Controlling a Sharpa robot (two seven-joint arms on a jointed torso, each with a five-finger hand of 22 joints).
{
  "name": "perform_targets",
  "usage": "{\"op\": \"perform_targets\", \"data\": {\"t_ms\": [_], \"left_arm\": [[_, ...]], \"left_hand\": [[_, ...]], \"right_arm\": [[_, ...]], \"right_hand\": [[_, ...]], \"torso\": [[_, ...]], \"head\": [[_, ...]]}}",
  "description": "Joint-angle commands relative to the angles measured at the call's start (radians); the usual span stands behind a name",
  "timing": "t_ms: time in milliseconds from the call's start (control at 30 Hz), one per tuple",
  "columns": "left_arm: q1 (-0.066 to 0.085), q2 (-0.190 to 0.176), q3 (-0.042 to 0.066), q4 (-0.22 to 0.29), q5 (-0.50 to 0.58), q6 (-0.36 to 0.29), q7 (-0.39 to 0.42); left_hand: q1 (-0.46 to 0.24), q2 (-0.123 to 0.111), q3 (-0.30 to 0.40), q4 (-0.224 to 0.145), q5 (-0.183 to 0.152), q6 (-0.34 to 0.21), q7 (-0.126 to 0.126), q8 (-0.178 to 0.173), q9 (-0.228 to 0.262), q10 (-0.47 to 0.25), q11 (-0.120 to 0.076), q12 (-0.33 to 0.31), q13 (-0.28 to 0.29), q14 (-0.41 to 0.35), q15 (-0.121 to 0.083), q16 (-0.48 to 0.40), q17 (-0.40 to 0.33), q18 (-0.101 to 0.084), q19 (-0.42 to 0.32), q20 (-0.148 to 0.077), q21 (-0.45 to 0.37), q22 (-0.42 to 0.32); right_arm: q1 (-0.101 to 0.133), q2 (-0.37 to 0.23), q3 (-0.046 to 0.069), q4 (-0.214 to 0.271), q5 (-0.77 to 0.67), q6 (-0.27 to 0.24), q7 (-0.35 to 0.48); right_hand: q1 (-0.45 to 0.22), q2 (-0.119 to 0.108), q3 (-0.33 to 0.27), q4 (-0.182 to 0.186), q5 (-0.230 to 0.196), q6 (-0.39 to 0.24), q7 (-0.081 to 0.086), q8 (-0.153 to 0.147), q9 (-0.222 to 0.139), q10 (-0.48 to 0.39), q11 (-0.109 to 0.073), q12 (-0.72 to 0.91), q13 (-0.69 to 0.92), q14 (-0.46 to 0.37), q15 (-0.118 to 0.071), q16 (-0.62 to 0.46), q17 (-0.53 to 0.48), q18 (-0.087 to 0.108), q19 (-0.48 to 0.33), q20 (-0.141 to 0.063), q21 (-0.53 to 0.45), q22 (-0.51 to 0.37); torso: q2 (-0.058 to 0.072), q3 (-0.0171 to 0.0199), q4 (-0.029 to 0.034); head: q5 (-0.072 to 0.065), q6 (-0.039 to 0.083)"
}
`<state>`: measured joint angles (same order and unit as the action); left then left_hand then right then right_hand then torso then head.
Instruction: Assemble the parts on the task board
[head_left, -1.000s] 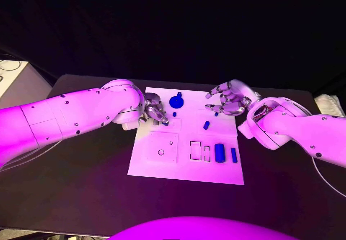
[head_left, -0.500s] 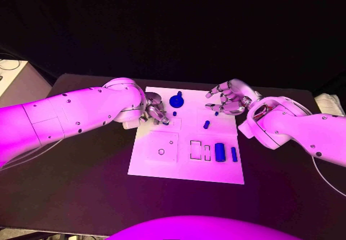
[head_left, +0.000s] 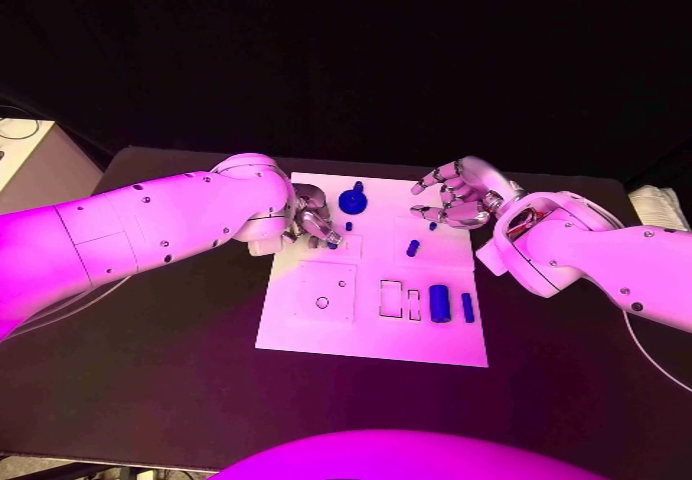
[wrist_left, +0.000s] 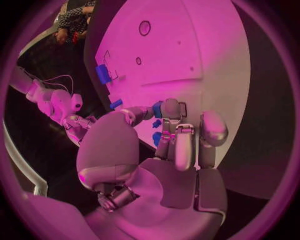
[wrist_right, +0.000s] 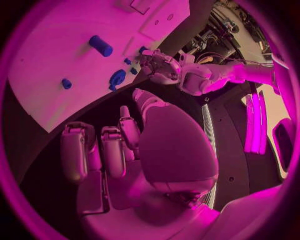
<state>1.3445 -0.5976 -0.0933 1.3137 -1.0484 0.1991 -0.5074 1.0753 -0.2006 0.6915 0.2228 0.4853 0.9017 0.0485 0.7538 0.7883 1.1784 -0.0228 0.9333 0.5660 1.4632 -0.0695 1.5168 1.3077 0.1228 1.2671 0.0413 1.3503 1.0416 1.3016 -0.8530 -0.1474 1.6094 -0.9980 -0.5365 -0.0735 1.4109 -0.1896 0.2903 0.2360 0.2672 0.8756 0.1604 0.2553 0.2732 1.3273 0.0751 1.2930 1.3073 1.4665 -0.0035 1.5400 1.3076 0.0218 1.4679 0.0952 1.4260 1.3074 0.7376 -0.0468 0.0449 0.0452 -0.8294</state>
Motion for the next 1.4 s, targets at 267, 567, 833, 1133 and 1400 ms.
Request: {"op": "perform_targets", "data": {"t_ms": [267,567,833,1133,1400], "left_arm": [[-0.002,0.019,-0.001,-0.011,-0.001,0.004,0.003],[-0.003,0.026,-0.003,-0.019,-0.001,0.016,0.003],[-0.003,0.023,-0.004,-0.016,-0.001,0.022,0.004],[-0.003,0.019,-0.004,-0.017,-0.006,0.016,0.003],[-0.004,0.015,-0.004,-0.017,-0.015,0.001,0.002]], "left_hand": [[-0.011,0.002,0.226,-0.219,-0.006,0.006,0.0,-0.007,0.002,0.012,-0.001,0.005,0.002,0.075,-0.008,0.006,0.162,-0.015,0.005,-0.005,0.005,0.004],[-0.031,0.004,0.205,-0.213,-0.015,0.008,-0.004,-0.007,0.006,0.02,-0.003,0.003,0.0,0.076,-0.01,0.008,0.167,-0.016,0.007,-0.007,0.002,0.003],[-0.056,-0.002,0.09,-0.185,-0.027,0.011,-0.016,-0.012,0.009,0.033,-0.011,0.003,0.002,0.078,-0.015,0.009,0.171,-0.016,0.01,-0.012,-0.006,-0.002],[-0.052,0.008,-0.053,-0.134,-0.048,0.03,-0.02,-0.03,0.001,0.035,-0.015,0.006,0.009,0.08,-0.019,0.01,0.177,-0.017,0.017,-0.017,-0.012,-0.002],[-0.009,0.028,-0.124,-0.096,-0.204,0.041,-0.021,-0.049,-0.009,0.035,-0.016,0.008,0.015,0.081,-0.02,0.011,0.181,-0.018,0.023,-0.018,-0.014,0.0]], "right_arm": [[0.0,0.0,0.0,0.0,0.002,0.001,0.006],[0.0,0.0,0.0,0.0,0.002,0.005,0.006],[0.0,-0.001,0.0,-0.001,0.003,0.006,0.006],[-0.001,-0.001,0.0,-0.001,0.005,0.007,0.007],[-0.001,-0.001,0.0,-0.001,0.006,0.008,0.006]], "right_hand": [[-0.004,-0.01,0.006,-0.001,0.003,0.008,0.0,0.006,-0.001,-0.003,-0.001,0.003,0.002,0.089,0.001,-0.003,0.205,0.018,0.039,0.003,-0.006,0.146],[-0.005,-0.011,0.007,0.0,0.006,0.008,0.0,0.006,-0.001,-0.004,-0.001,0.002,0.001,0.088,0.001,-0.005,0.202,0.018,0.038,0.003,-0.008,0.144],[-0.005,-0.011,0.007,0.0,0.006,0.008,0.0,0.006,-0.001,-0.004,-0.001,0.002,0.001,0.088,0.001,-0.005,0.202,0.018,0.038,0.003,-0.008,0.144],[-0.005,-0.011,0.007,0.0,0.006,0.008,0.0,0.006,-0.001,-0.004,-0.001,0.002,0.001,0.088,0.001,-0.005,0.202,0.018,0.038,0.003,-0.008,0.144],[-0.007,-0.011,0.009,0.001,0.007,0.008,0.0,0.006,-0.002,-0.004,-0.001,0.001,0.0,0.088,0.001,-0.005,0.202,0.018,0.038,0.003,-0.009,0.144]], "torso": [[0.0,-0.0002,0.0008],[0.0,-0.0001,0.0002],[-0.001,-0.0005,0.0021],[0.0,-0.0008,0.0013],[0.0,-0.001,0.0022]], "head": [[-0.003,-0.002],[-0.006,-0.005],[-0.008,-0.005],[-0.008,-0.007],[-0.005,-0.006]]}}
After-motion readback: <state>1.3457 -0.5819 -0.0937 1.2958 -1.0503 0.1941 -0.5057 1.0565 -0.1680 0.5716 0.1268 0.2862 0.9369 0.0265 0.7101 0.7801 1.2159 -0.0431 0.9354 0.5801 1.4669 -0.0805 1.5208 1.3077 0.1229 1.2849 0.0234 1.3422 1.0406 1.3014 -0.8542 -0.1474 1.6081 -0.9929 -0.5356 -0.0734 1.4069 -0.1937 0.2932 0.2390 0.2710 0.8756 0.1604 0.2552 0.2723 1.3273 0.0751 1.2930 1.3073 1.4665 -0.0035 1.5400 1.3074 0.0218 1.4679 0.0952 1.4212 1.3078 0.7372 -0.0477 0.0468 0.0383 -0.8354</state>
